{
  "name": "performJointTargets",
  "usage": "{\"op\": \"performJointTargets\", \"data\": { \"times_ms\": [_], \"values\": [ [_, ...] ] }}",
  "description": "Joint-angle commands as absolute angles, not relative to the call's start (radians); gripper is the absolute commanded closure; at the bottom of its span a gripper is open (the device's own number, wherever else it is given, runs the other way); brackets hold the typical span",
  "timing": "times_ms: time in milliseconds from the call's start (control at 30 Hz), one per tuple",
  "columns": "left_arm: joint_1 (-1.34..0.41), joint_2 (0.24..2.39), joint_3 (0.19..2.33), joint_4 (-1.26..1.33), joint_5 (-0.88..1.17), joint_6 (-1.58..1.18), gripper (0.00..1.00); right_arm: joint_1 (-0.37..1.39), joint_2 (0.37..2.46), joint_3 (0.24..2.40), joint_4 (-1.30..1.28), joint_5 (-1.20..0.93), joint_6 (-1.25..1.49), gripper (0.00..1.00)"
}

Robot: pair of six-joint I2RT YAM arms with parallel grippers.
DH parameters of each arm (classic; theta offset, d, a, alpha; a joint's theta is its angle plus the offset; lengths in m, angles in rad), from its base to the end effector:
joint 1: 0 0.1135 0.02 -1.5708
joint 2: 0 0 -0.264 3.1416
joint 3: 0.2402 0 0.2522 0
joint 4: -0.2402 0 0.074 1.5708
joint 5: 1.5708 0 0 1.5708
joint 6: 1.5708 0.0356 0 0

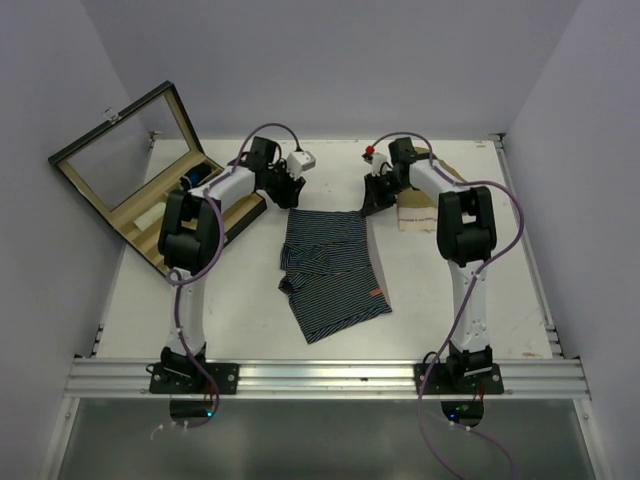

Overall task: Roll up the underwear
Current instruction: Fold the underwear

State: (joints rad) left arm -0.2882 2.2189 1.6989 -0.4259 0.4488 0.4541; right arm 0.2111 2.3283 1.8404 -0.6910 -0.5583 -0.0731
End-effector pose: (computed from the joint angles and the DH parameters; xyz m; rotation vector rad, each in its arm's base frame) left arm 0.4595 -0.1523 0.1683 1.0539 2.2113 -0.4903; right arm 0.4710 0.1202 0.1472 -0.5308 2.6332 0.8036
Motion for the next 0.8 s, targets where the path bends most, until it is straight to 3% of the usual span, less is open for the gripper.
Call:
{"op": "performJointTargets", "data": {
  "times_ms": [0,167,400,500,767],
  "values": [
    [-0.281,2.25,1.741,-0.42,0.489,0.434,0.53,0.203,2.349,1.871,-0.701,-0.574,-0.112,0.96],
    [-0.281,2.27,1.732,-0.434,0.495,0.428,0.55,0.203,2.356,1.888,-0.721,-0.598,-0.123,1.0],
    [-0.278,2.246,1.709,-0.452,0.522,0.43,0.71,0.202,2.355,1.894,-0.73,-0.604,-0.127,1.0],
    [-0.275,2.226,1.707,-0.471,0.538,0.425,0.63,0.203,2.355,1.893,-0.732,-0.603,-0.129,1.0],
    [-0.273,2.18,1.681,-0.469,0.52,0.411,0.63,0.202,2.353,1.888,-0.732,-0.598,-0.135,1.0]
  ]
}}
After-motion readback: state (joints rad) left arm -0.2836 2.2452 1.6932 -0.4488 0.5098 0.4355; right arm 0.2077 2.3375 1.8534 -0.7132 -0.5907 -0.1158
